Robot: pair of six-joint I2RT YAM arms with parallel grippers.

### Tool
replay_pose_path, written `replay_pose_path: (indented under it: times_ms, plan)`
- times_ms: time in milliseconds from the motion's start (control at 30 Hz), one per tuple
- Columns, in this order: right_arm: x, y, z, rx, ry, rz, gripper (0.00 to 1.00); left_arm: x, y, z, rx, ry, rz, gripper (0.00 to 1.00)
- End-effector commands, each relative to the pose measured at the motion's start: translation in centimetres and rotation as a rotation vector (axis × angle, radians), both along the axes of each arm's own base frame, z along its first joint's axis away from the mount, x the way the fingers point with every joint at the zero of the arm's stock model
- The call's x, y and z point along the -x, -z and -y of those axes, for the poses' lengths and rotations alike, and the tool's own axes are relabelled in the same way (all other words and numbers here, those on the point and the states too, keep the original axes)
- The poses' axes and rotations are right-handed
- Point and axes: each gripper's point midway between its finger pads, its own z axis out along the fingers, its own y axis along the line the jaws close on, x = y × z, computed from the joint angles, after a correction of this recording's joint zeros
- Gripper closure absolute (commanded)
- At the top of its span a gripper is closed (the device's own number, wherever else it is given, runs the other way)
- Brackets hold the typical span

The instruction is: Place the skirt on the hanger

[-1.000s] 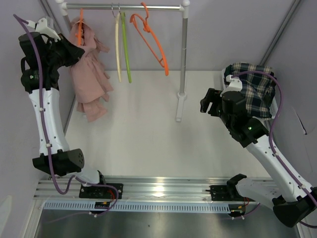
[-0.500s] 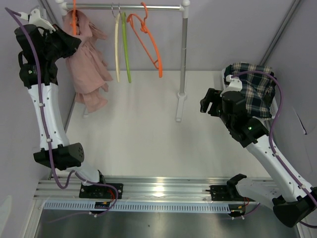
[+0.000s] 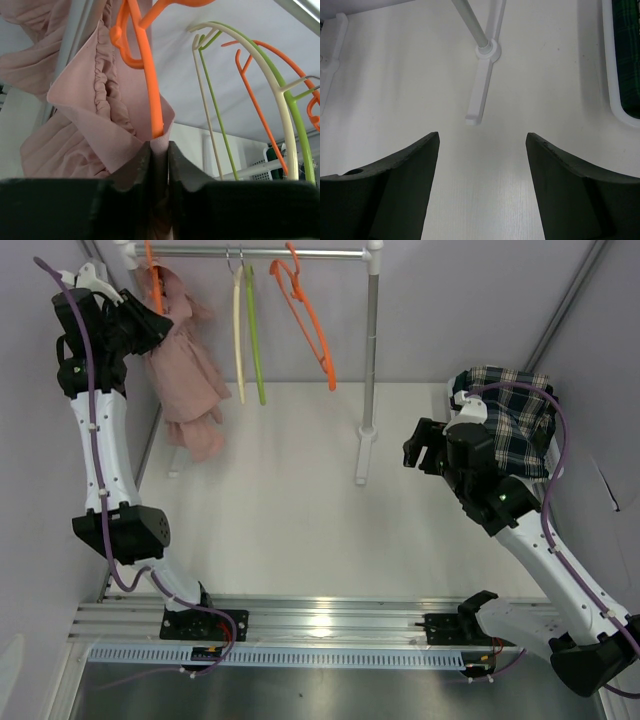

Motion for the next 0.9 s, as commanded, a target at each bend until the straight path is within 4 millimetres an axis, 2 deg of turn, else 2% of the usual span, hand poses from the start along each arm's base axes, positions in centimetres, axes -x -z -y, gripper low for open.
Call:
replay_pose_path:
  times_ms: [0,67,167,400,500,567,600,633,667,700,767,800,833,867]
  plan:
    - [-0.3,-1.4,0.1,-0.009,0.005,0.037,0.24,2.6,-4.9,-0.1,-0.043,-0.025,0.117,0.63]
    - [-0.3,-1.6,0.1,-0.012,0.007,0.041,0.24,3.5,-5.4,0.1,-0.060,-0.025,0.126,0.52]
    - [-0.2,-1.8,0.3,-0.013,0.012,0.041,0.24,4.3,-6.0,0.2,-0.077,-0.024,0.134,0.45]
    - [-0.1,-1.9,1.3,0.011,0.055,0.032,0.24,7.6,-8.0,0.9,-0.114,-0.028,0.170,0.40]
    - [-0.3,-2.4,1.8,0.031,0.079,0.033,0.23,9.7,-9.2,1.1,-0.146,-0.040,0.199,0.38]
    - [-0.5,-2.5,2.1,0.037,0.092,0.028,0.23,10.4,-9.7,1.4,-0.147,-0.034,0.211,0.30]
    - [-0.9,-2.8,2.6,0.050,0.118,0.022,0.23,10.6,-9.4,1.7,-0.139,-0.023,0.209,0.30]
    - [-1.1,-2.8,2.9,0.055,0.131,0.015,0.22,11.7,-10.5,2.5,-0.133,-0.001,0.245,0.32]
    - [-1.3,-2.7,3.3,0.062,0.140,-0.001,0.22,11.8,-10.3,3.0,-0.127,0.012,0.246,0.32]
    - [-1.9,-3.2,3.6,0.058,0.151,-0.005,0.22,12.2,-10.2,4.5,-0.123,0.049,0.249,0.32]
    - [-2.9,-3.0,5.4,0.043,0.186,-0.045,0.21,13.4,-10.7,6.1,-0.147,0.073,0.268,0.32]
    - [-3.8,-3.0,6.0,0.036,0.203,-0.064,0.21,13.8,-10.4,8.0,-0.149,0.119,0.269,0.32]
    - [-4.7,-2.6,8.3,0.017,0.254,-0.091,0.20,14.1,-9.8,9.0,-0.147,0.148,0.260,0.32]
    - [-5.1,-1.8,9.4,0.007,0.276,-0.132,0.21,15.5,-10.7,9.9,-0.151,0.168,0.300,0.32]
